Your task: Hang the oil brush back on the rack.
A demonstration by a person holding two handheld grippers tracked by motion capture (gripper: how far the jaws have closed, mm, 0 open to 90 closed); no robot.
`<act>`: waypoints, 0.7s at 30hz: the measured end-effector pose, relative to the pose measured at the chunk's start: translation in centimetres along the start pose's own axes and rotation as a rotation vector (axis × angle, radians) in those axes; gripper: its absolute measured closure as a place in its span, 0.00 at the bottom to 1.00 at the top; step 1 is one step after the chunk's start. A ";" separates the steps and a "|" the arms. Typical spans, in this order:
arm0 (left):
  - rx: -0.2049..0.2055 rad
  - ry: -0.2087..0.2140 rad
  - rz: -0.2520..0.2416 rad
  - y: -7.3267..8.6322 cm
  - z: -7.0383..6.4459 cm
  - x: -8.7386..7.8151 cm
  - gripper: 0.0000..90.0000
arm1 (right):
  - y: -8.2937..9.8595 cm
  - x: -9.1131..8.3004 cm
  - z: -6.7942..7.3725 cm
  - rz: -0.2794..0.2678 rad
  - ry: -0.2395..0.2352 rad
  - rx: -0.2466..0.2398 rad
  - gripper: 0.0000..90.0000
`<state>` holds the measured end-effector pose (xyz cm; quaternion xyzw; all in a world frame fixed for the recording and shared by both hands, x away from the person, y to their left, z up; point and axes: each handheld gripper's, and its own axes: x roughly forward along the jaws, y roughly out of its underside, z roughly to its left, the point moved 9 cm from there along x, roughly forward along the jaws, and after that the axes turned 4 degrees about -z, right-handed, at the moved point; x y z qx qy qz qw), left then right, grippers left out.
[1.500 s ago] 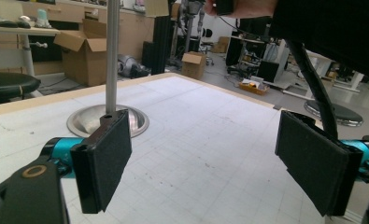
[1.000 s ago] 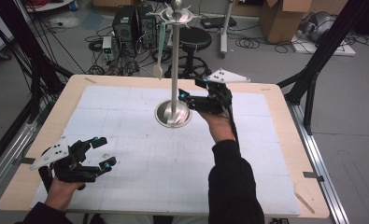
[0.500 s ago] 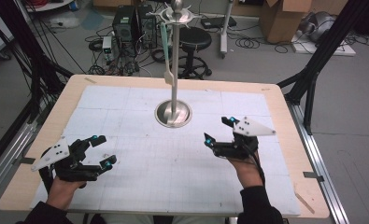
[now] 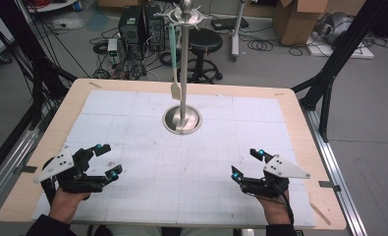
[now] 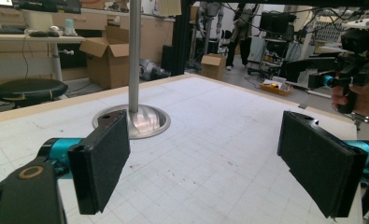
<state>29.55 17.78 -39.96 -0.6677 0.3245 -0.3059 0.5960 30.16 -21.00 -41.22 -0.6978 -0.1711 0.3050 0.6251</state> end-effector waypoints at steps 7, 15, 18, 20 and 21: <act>-0.001 0.003 -0.002 0.1 -0.2 -0.2 0.19 | 0.6 -0.8 -0.3 0.009 0.026 0.012 0.18; 0.007 0.013 0.013 0.3 -0.6 0.1 0.20 | 0.5 -0.7 -0.1 -0.002 0.027 0.021 0.18; 0.009 0.010 0.015 0.4 -0.5 0.1 0.20 | 0.5 -0.7 -0.2 -0.004 0.028 0.025 0.18; 0.003 0.008 0.012 0.3 -0.4 0.1 0.20 | 0.5 -0.8 -0.3 -0.007 0.030 0.033 0.18; 0.003 0.007 0.011 0.3 -0.4 0.1 0.20 | 0.5 -0.8 -0.3 -0.007 0.030 0.033 0.18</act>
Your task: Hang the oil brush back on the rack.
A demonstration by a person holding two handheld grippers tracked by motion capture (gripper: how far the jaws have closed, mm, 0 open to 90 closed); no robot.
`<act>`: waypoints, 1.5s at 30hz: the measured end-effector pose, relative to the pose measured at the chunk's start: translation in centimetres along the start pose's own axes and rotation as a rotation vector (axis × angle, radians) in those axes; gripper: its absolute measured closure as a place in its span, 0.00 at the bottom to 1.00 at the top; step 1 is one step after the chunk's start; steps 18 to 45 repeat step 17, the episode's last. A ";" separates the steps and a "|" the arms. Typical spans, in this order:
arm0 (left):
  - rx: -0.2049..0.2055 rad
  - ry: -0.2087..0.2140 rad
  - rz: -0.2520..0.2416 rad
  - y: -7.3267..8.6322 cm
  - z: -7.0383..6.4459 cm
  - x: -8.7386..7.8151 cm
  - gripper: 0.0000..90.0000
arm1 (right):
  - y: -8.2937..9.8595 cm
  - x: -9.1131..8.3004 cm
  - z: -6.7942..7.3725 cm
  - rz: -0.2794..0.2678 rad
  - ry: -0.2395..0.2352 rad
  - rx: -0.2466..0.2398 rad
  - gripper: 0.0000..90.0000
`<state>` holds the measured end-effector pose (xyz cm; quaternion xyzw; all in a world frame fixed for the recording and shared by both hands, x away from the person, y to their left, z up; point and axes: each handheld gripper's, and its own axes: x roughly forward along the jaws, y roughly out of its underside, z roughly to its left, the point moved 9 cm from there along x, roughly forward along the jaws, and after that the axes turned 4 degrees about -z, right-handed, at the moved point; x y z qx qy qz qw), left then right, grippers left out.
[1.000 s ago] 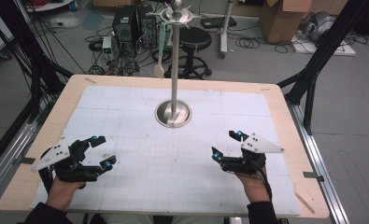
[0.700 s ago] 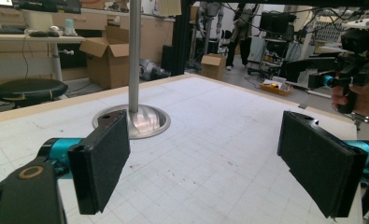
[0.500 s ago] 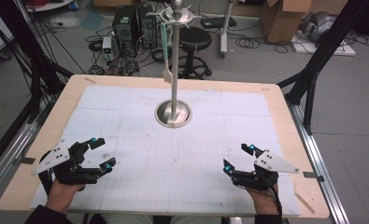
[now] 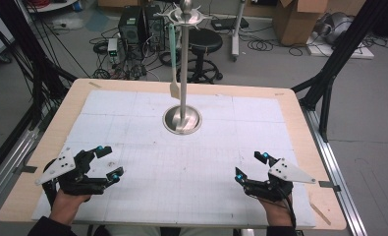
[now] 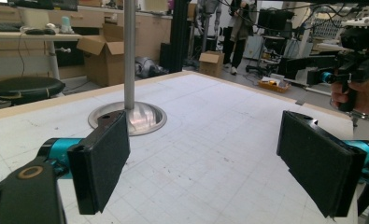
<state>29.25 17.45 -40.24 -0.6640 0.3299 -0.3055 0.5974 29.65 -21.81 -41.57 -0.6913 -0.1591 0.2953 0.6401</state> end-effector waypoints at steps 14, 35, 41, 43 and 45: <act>-0.007 -0.004 0.015 0.5 0.1 0.1 0.20 | 0.1 -0.1 -0.1 -0.003 0.005 0.004 0.18; -0.010 -0.002 0.017 0.6 0.1 0.2 0.20 | 0.1 -0.2 -0.1 -0.003 0.005 0.004 0.18; -0.010 -0.002 0.017 0.6 0.1 0.2 0.20 | 0.1 -0.2 -0.1 -0.003 0.005 0.004 0.18; -0.010 -0.002 0.017 0.6 0.1 0.2 0.20 | 0.1 -0.2 -0.1 -0.003 0.005 0.004 0.18; -0.010 -0.002 0.017 0.6 0.1 0.2 0.20 | 0.1 -0.2 -0.1 -0.003 0.005 0.004 0.18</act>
